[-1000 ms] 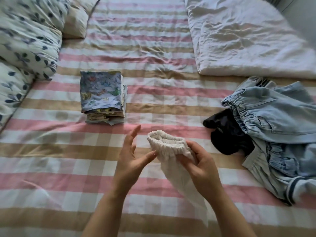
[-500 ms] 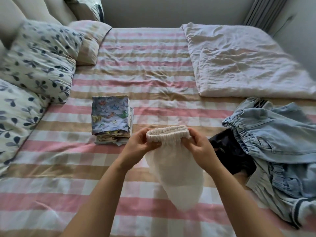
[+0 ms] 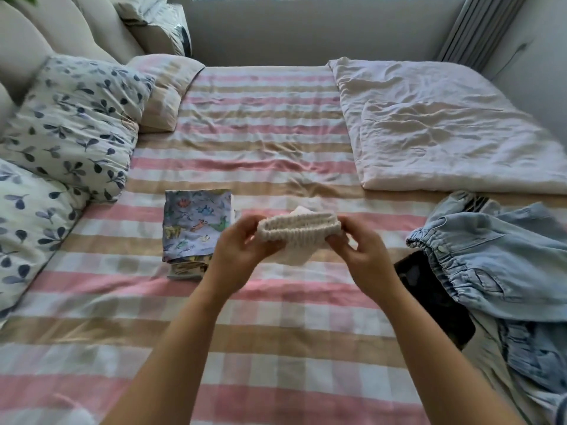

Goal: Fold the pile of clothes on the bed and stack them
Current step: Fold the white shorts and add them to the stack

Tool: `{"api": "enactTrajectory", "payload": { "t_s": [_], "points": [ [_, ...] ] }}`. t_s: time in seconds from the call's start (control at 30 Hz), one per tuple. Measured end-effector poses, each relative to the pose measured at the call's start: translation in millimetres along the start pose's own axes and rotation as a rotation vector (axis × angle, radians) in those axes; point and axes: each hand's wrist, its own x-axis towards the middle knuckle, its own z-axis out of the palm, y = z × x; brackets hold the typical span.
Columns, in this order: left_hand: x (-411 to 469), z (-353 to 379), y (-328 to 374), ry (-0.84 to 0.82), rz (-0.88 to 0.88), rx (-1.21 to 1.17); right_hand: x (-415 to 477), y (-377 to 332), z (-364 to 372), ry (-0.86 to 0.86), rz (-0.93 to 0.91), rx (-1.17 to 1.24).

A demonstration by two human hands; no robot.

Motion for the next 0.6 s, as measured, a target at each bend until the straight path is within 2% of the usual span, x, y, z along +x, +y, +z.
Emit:
{"api": "enactTrajectory", "payload": {
  "t_s": [0.1,0.3,0.4,0.5,0.6],
  "points": [
    [-24.2,7.7,-44.4,-0.055,-0.112,0.090,-28.2,46.8,15.0,-0.072,0.150,-0.038],
    [-85.7,30.1,-123.5,-0.117,-0.459,0.231,-88.3,122.0,43.4,-0.214,0.469,-0.133],
    [-122.0,37.3,-139.7,-0.110,-0.483,0.248,-121.0,133.7,49.0,-0.215,0.483,-0.125],
    [-164.0,45.0,-154.2,-0.095,-0.414,0.450,-165.6,145.0,56.6,-0.162,0.440,-0.281],
    [-204.6,58.5,-167.1,-0.078,-0.532,0.470,-211.8,159.3,68.2,-0.138,0.490,-0.422]
  ]
}}
